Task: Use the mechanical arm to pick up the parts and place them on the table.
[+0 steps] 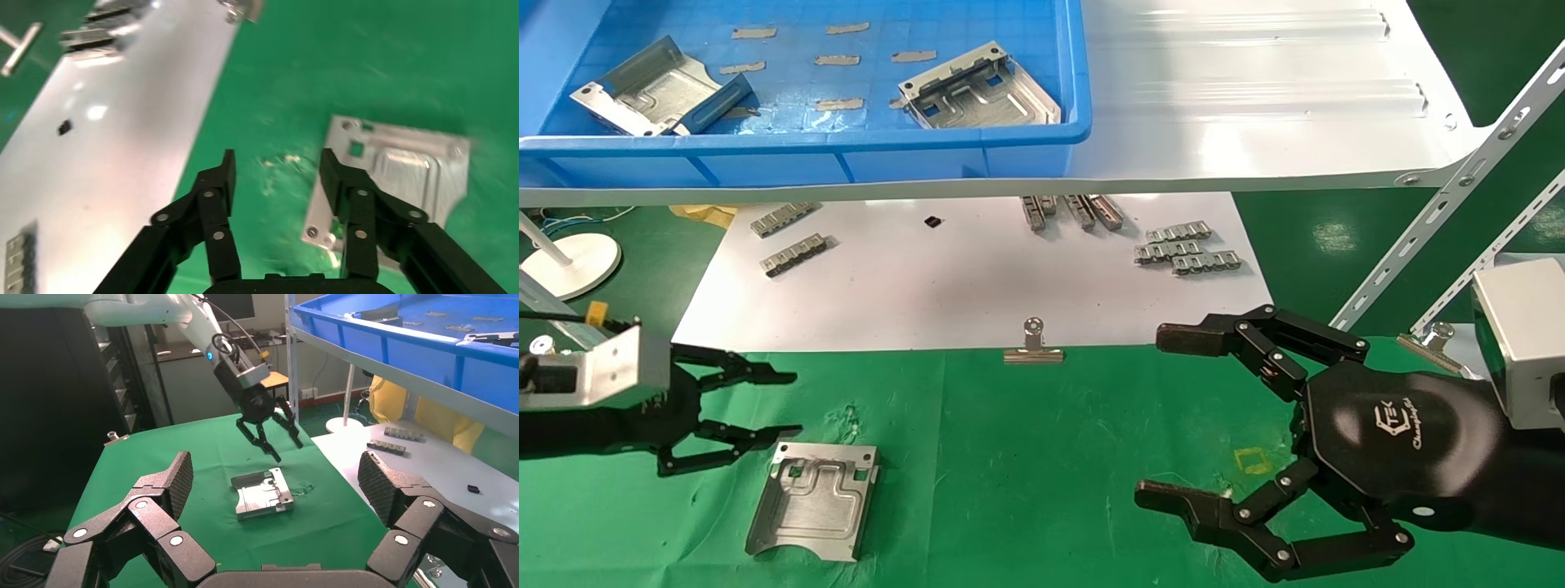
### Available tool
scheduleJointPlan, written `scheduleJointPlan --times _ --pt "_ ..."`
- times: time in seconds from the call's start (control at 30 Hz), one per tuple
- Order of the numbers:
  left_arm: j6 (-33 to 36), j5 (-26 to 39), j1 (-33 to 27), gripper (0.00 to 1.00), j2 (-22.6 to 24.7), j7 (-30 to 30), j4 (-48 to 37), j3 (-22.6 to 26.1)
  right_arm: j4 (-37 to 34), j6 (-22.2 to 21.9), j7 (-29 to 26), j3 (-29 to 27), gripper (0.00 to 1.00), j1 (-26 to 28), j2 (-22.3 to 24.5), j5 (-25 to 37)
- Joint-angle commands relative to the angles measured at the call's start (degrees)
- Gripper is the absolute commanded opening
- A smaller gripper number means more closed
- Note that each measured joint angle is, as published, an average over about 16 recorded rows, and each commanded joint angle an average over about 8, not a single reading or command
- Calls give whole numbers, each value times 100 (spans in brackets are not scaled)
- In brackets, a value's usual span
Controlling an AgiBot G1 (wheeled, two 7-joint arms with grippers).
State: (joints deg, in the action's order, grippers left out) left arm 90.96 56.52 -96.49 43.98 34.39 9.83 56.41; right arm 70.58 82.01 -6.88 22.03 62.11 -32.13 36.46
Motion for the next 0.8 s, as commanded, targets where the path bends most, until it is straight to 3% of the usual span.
scheduleJointPlan --times 0.03,0.23,0.53,0.8 --pt "16 -163 30 100 -35 -166 -76 -68 0 0 0 0 100 0 0 0" --pt "25 -579 283 100 -102 -588 -121 -213 -1 -1 0 0 100 -1 0 -1" --pt "18 -577 305 100 -113 -581 -53 -245 -1 -1 0 -1 100 -1 0 -1" --pt "-38 -664 619 100 -191 -966 582 -621 -1 -1 0 -1 100 -1 1 -1"
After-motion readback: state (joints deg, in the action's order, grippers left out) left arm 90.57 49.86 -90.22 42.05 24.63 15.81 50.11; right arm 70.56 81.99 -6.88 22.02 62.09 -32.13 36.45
